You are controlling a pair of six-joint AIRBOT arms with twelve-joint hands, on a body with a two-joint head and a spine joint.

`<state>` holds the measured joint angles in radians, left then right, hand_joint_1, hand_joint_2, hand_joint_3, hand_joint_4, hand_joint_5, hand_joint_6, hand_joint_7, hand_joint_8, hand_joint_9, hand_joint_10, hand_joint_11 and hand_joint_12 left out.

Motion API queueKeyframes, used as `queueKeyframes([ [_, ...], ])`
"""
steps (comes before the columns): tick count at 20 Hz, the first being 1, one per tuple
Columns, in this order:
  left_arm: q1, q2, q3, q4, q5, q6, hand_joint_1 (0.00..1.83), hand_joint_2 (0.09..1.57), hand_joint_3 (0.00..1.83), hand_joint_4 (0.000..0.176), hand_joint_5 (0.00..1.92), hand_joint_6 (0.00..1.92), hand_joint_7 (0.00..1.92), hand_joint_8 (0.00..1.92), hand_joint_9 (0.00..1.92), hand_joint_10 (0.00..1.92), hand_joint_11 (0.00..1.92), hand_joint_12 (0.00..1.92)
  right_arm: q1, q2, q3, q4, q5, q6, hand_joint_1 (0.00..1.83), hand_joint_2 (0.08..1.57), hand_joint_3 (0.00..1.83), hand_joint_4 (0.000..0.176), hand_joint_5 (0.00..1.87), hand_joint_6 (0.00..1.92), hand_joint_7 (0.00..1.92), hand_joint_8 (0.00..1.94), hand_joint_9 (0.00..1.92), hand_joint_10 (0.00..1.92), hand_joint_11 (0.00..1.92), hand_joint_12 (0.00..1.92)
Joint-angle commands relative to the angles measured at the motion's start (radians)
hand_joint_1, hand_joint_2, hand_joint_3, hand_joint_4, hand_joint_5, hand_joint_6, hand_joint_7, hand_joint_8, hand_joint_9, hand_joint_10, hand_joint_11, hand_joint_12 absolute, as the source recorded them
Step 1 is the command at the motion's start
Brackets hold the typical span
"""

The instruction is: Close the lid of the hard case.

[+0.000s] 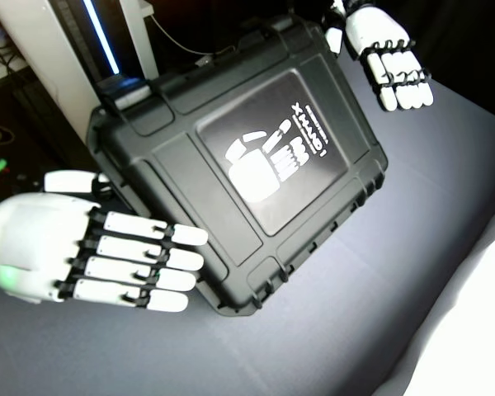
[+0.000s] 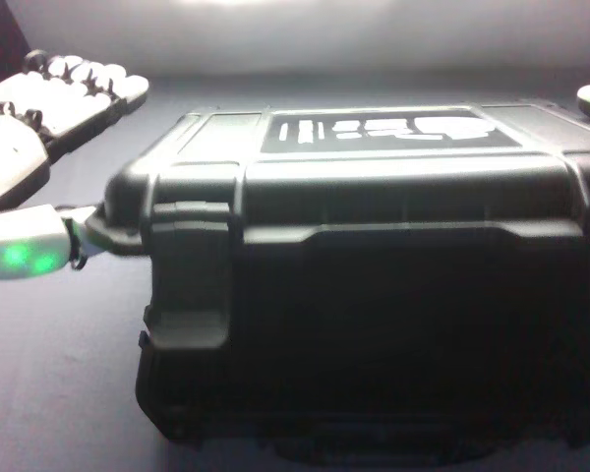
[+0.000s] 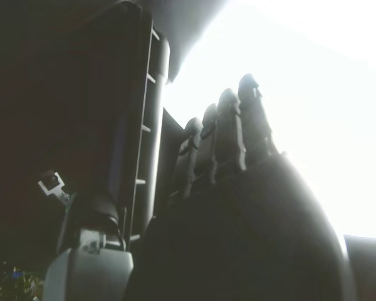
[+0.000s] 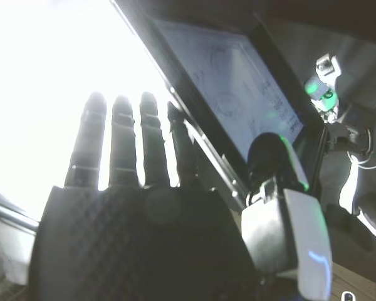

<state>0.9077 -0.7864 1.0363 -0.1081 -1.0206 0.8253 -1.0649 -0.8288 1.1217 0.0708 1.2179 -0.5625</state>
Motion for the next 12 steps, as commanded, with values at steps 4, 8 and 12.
queueKeyframes([
  [4,0.048,0.036,-0.023,-0.052,-0.18,-0.005,0.0,1.25,0.0,0.0,0.0,0.0,0.01,0.0,0.03,0.01,0.01,0.0,-0.043,0.025,-0.013,0.055,0.141,0.012,0.13,1.23,0.0,0.0,0.16,0.0,0.09,0.0,0.05,0.0,0.04,0.04],
  [8,0.088,0.052,-0.042,-0.069,-0.213,-0.005,0.0,1.25,0.0,0.0,0.0,0.0,0.0,0.0,0.02,0.0,0.03,0.01,-0.08,0.037,-0.023,0.077,0.156,0.012,0.15,1.24,0.0,0.0,0.13,0.0,0.08,0.0,0.01,0.0,0.0,0.03],
  [12,0.132,0.068,-0.065,-0.089,-0.271,-0.005,0.0,1.23,0.0,0.0,0.01,0.0,0.01,0.0,0.03,0.0,0.07,0.03,-0.126,0.055,-0.041,0.109,0.199,0.012,0.1,1.21,0.0,0.056,0.18,0.01,0.09,0.01,0.05,0.01,0.04,0.04],
])
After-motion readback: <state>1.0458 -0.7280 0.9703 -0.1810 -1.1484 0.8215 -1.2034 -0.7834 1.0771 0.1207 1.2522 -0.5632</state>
